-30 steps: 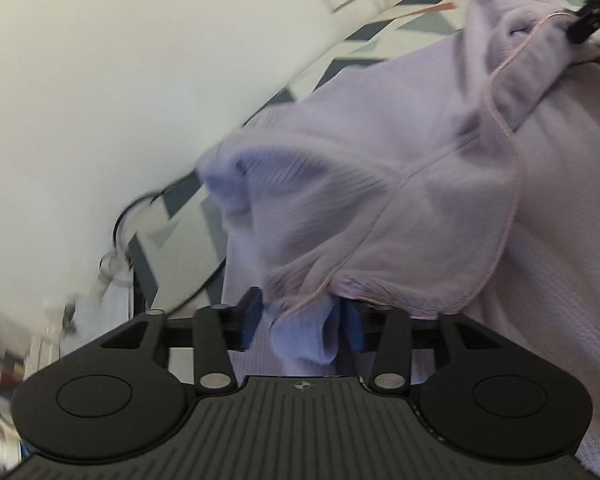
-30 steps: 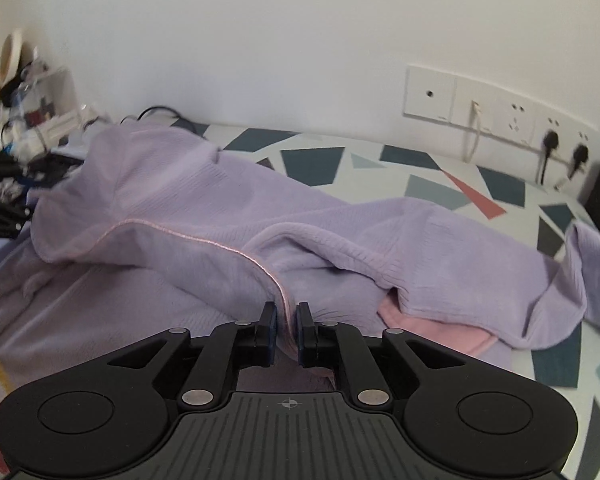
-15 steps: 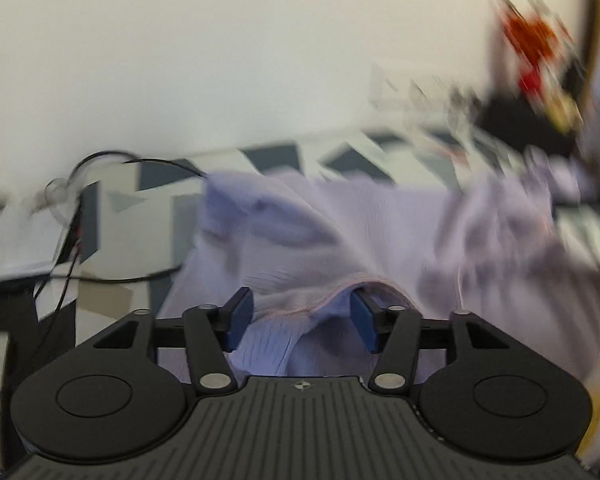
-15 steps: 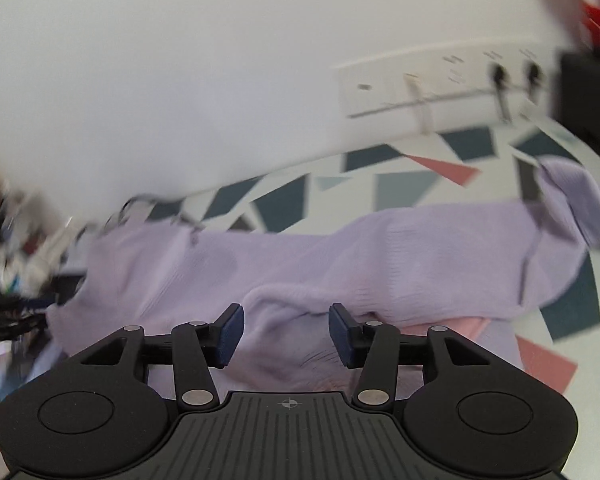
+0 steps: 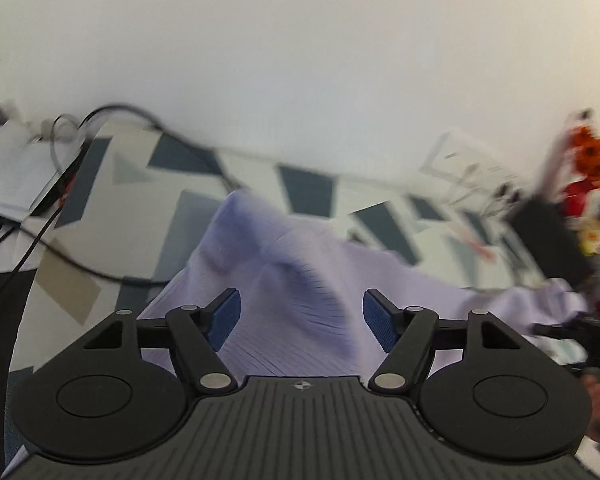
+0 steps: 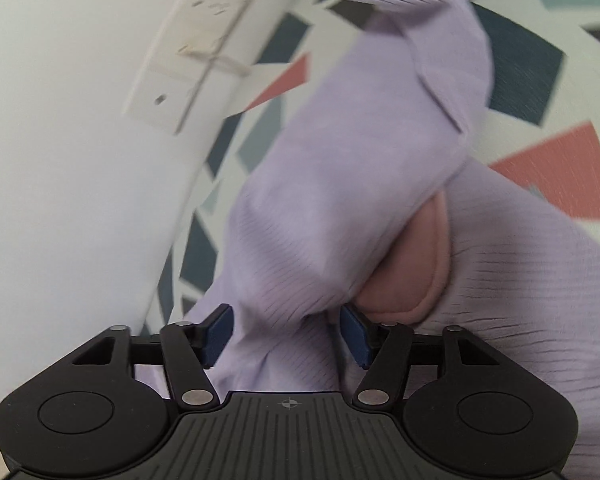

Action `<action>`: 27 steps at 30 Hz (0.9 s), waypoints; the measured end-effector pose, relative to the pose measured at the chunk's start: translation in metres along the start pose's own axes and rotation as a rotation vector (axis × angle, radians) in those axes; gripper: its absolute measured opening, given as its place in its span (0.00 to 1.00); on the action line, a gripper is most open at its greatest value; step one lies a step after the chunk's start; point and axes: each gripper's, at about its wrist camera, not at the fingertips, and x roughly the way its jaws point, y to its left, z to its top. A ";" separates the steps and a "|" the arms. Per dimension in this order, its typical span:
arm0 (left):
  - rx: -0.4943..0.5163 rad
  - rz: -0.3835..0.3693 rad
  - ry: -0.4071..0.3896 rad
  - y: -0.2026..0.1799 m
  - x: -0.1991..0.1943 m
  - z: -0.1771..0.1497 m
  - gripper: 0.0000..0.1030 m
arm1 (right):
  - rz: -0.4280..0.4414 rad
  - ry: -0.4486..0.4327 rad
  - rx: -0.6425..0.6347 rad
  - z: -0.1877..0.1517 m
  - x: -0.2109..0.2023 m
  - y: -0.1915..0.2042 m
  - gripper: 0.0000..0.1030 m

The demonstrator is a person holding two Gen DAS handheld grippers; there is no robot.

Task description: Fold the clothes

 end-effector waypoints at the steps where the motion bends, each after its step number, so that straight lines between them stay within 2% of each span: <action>1: -0.018 0.029 0.009 0.001 0.009 0.001 0.67 | -0.001 -0.014 0.010 0.000 0.001 0.001 0.45; 3: -0.066 0.061 0.019 0.003 0.023 0.004 0.60 | -0.011 -0.050 -0.006 0.001 0.001 0.006 0.16; 5: -0.095 0.065 0.018 0.003 0.028 0.006 0.12 | -0.027 -0.097 -0.067 0.001 -0.004 0.016 0.11; 8: -0.059 0.110 -0.009 -0.006 0.021 0.006 0.08 | -0.034 -0.191 -0.176 0.001 -0.024 0.030 0.08; 11: -0.059 0.135 -0.004 -0.003 0.014 -0.001 0.08 | -0.048 -0.253 -0.205 0.007 -0.044 0.026 0.08; 15: -0.010 0.134 0.025 -0.001 0.021 -0.015 0.08 | -0.112 -0.221 -0.231 0.014 -0.036 0.006 0.08; 18: 0.071 0.156 0.032 -0.014 0.022 -0.010 0.20 | -0.144 -0.188 -0.262 0.009 -0.020 0.007 0.10; 19: 0.109 0.168 0.034 -0.019 0.021 -0.007 0.38 | -0.146 -0.180 -0.271 0.006 -0.017 0.009 0.12; 20: 0.158 0.173 0.019 -0.024 0.016 -0.005 0.64 | -0.144 -0.176 -0.291 0.003 -0.017 0.013 0.20; 21: 0.209 0.174 -0.007 -0.028 0.009 -0.005 0.73 | -0.144 -0.175 -0.319 0.001 -0.019 0.018 0.28; 22: 0.264 0.170 -0.032 -0.033 0.001 -0.006 0.76 | -0.144 -0.173 -0.352 -0.001 -0.023 0.023 0.31; 24: 0.374 0.159 -0.051 -0.041 -0.013 -0.009 0.76 | -0.155 -0.175 -0.460 -0.007 -0.033 0.034 0.35; 27: 0.553 0.115 -0.064 -0.057 -0.033 -0.022 0.76 | -0.164 -0.185 -0.662 -0.023 -0.052 0.051 0.36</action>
